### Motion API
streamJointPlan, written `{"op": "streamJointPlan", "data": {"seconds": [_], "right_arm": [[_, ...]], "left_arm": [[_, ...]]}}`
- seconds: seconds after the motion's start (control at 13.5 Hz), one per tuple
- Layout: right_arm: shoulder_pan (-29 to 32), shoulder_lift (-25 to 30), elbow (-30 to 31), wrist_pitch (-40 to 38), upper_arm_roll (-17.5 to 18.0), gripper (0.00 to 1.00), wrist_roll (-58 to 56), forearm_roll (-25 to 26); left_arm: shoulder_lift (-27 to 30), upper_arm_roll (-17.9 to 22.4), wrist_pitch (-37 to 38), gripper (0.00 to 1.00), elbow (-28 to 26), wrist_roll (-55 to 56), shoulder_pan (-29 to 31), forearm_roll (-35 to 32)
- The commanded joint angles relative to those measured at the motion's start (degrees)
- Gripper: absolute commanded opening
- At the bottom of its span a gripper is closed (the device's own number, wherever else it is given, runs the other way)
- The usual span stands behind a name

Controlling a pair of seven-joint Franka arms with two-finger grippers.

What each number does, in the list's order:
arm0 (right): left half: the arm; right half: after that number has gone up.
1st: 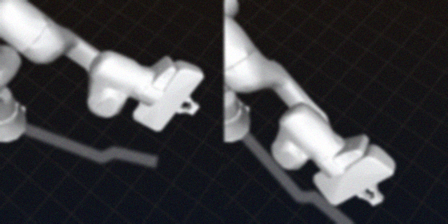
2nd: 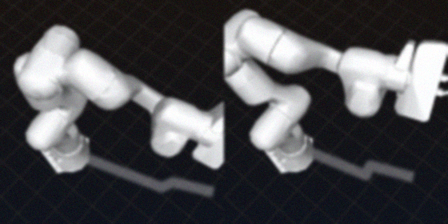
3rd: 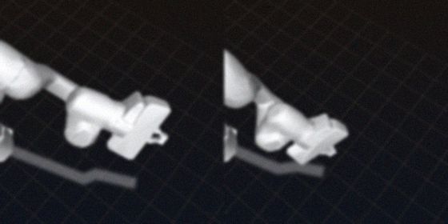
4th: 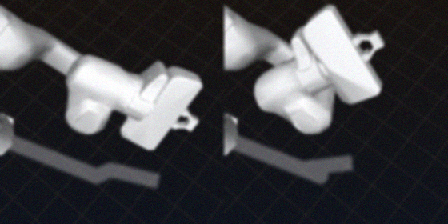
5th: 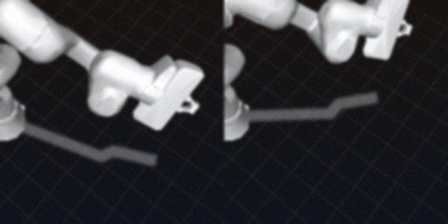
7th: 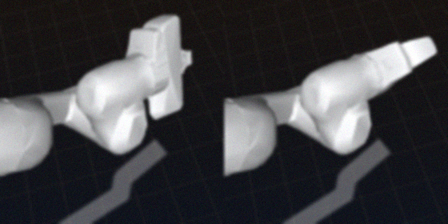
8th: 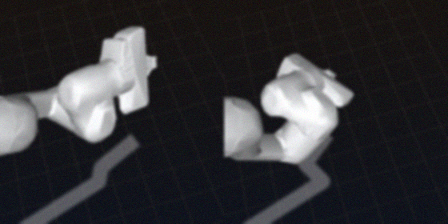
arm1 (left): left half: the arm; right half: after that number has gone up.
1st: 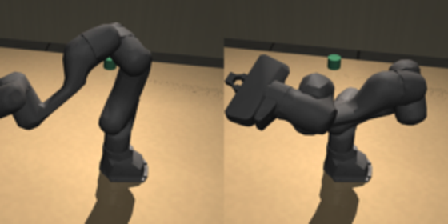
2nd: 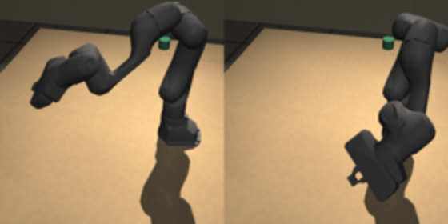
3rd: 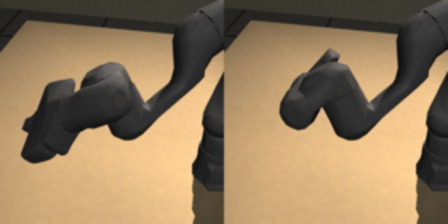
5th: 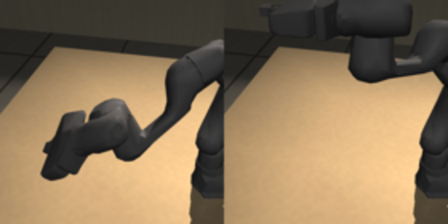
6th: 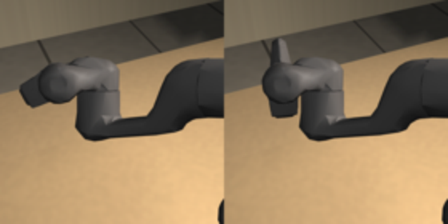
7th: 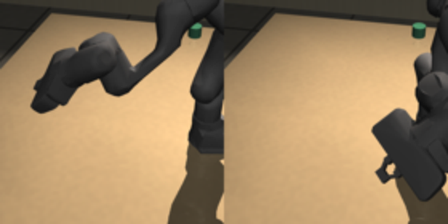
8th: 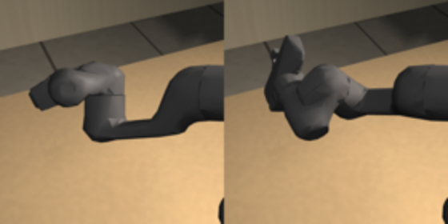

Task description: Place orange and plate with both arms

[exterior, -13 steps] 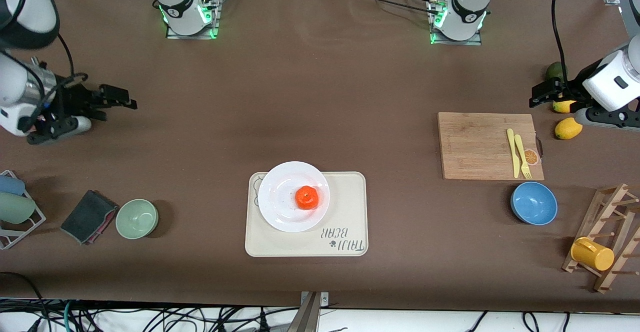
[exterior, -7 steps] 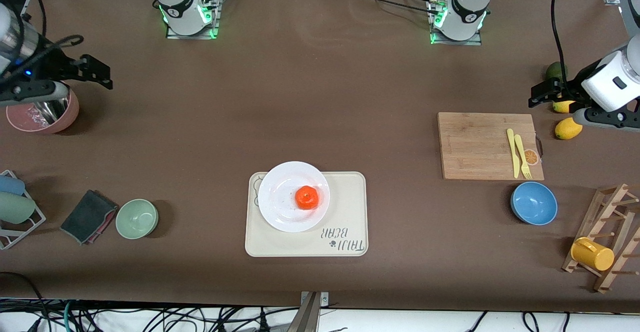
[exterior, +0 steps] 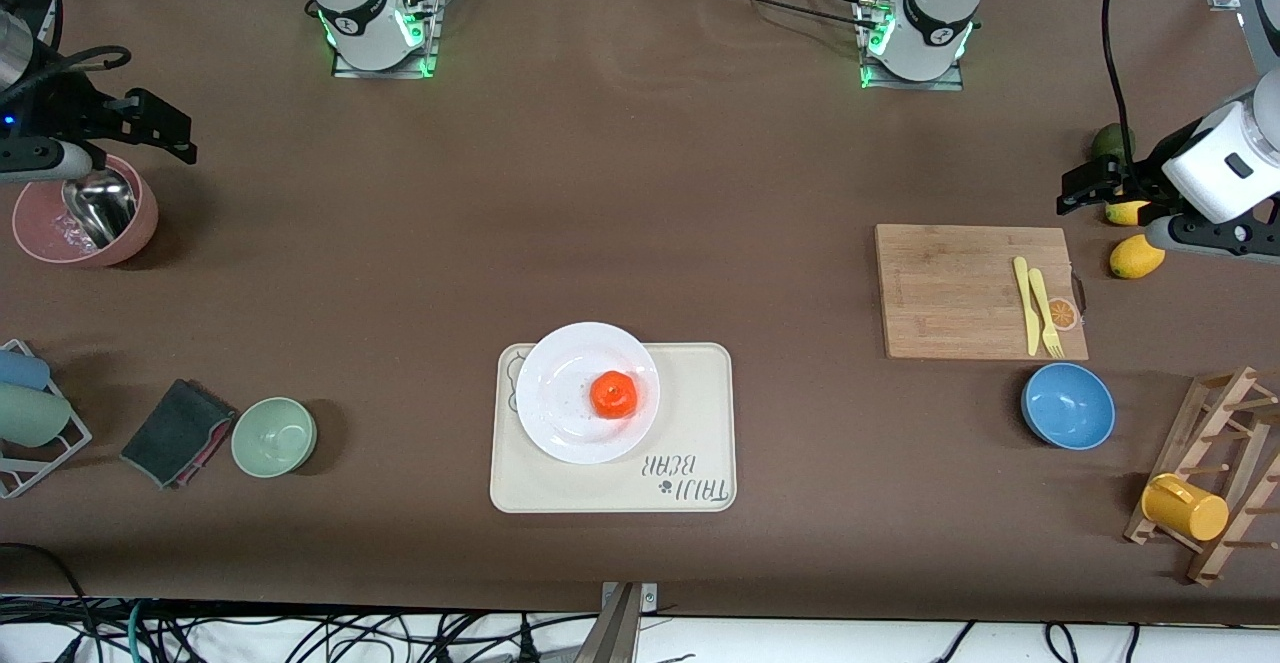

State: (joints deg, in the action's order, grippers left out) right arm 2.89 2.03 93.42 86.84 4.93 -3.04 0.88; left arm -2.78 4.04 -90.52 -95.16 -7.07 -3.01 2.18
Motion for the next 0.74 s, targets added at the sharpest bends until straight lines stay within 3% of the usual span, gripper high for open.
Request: {"op": "streamJointPlan", "data": {"seconds": [0.0,0.3,0.67], "right_arm": [[0.0,-0.4,-1.0,-1.3,0.0,1.0,1.0,0.4],[0.5,-0.9,-1.4,-1.3,-0.1,1.0,0.6,0.5],[0.6,-1.4,-4.8,-7.4,-0.5,1.0,-0.2,1.1]], "left_arm": [[-0.6,0.1,1.2,1.0,1.6,-1.1,-0.1,0.2],[-0.6,0.1,1.2,1.0,1.6,-1.1,-0.1,0.2],[-0.7,0.1,1.2,1.0,1.6,-1.1,-0.2,0.2]]}}
